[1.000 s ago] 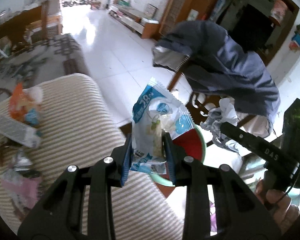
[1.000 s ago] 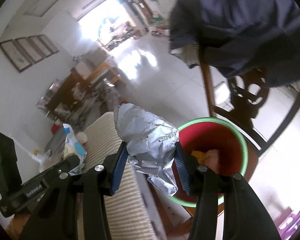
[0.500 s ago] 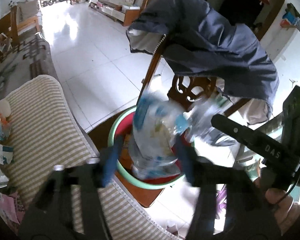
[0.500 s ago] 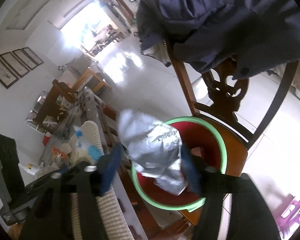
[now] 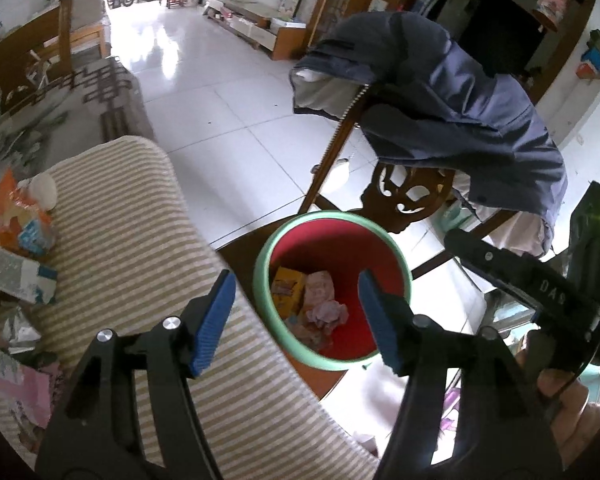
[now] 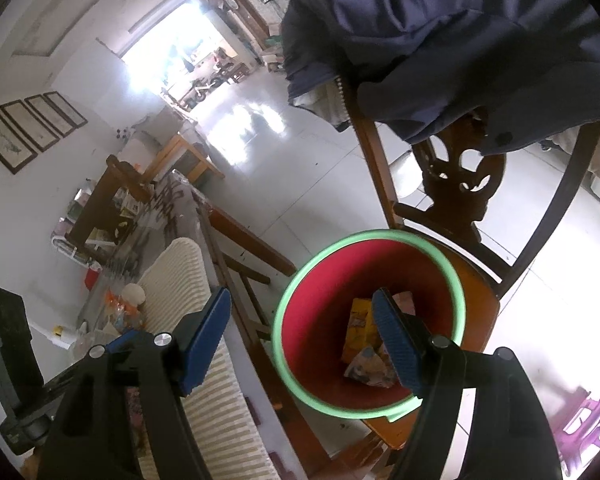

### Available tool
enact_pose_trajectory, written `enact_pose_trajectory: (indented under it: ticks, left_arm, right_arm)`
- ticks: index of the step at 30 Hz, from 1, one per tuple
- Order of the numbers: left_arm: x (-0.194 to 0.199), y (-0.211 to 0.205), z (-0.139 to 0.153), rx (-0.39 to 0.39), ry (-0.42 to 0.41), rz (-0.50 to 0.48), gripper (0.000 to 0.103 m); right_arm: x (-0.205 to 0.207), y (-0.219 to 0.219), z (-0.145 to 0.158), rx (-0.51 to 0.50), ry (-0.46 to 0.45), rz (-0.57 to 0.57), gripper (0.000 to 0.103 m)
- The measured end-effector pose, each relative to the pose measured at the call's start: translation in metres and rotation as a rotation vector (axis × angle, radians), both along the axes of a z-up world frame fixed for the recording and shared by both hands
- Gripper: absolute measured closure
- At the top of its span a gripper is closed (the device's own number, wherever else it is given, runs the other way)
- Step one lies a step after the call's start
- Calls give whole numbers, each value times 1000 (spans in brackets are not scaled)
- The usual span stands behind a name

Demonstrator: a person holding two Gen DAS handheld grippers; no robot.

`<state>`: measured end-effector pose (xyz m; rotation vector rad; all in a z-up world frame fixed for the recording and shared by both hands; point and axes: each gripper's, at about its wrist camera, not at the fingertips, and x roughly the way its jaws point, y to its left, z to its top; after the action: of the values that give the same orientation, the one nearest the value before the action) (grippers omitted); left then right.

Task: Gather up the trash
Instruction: 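Carry the wrapper and foil over the red bucket and open both grippers, then move both grippers back over the trash on the table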

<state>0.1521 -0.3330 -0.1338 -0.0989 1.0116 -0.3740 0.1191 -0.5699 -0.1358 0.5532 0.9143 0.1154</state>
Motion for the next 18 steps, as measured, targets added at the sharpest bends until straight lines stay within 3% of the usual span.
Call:
enact_pose_trajectory:
  ticks: [8,18]
  left_arm:
    - [-18,58,2,4,-12,79,42]
    - [-53,180,2,1,-16,264,35]
  right_arm:
    - [6,50,2,-14,6,73,32]
    - [5,150,1,-17,35,222,30]
